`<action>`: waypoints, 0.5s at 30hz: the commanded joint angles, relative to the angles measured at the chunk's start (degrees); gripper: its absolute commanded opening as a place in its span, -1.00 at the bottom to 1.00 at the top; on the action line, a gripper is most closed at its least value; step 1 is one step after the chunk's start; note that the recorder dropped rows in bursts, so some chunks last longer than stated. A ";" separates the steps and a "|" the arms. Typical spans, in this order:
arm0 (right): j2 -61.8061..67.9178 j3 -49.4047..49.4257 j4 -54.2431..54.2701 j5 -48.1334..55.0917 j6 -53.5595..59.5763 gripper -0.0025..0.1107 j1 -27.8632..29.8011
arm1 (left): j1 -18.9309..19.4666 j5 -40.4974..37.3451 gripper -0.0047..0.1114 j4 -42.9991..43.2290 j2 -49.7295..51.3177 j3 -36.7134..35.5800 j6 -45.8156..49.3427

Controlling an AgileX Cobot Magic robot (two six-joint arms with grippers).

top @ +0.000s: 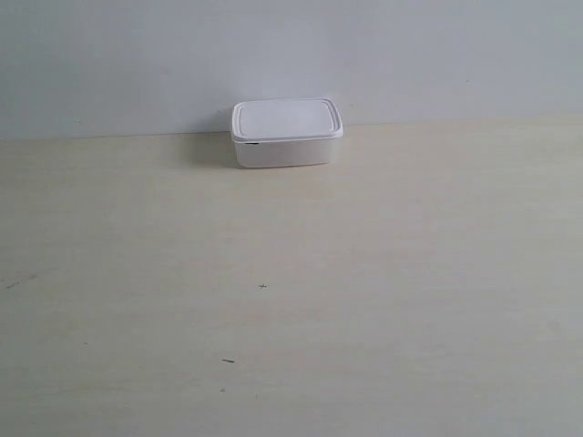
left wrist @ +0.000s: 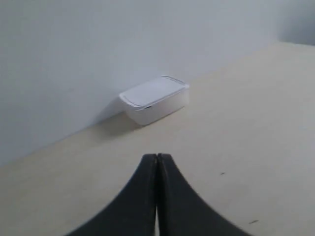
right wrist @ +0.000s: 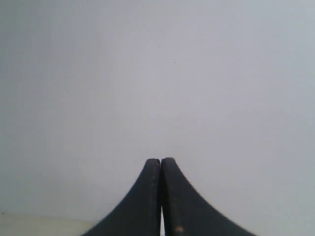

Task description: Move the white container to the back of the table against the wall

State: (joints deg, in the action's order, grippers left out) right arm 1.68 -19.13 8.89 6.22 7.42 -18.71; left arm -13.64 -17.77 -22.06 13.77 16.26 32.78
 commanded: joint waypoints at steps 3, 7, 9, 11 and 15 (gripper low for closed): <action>-0.25 8.15 -1.79 -2.26 -0.01 -0.96 0.08 | -0.24 4.67 -0.92 11.04 -0.34 -9.41 -0.19; -0.25 12.34 -2.07 -3.39 -0.01 -0.96 0.08 | -0.24 5.39 -0.92 11.04 -0.34 -16.26 -0.19; -0.25 13.72 -2.07 -3.53 -0.01 -0.96 0.08 | -0.24 4.51 -0.92 11.04 -0.34 -16.26 -0.19; -0.25 14.75 -2.07 -3.27 -0.01 -0.96 0.08 | -0.24 4.23 -0.92 11.04 -0.34 -16.26 -0.19; -0.25 16.10 -2.74 -3.15 -0.01 -0.96 0.08 | -0.24 3.15 -0.92 11.04 -0.34 -16.26 -0.19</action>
State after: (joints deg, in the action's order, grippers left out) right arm 1.78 -4.20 7.15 3.50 7.42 -18.71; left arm -13.64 -13.86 -11.23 13.77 0.19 32.78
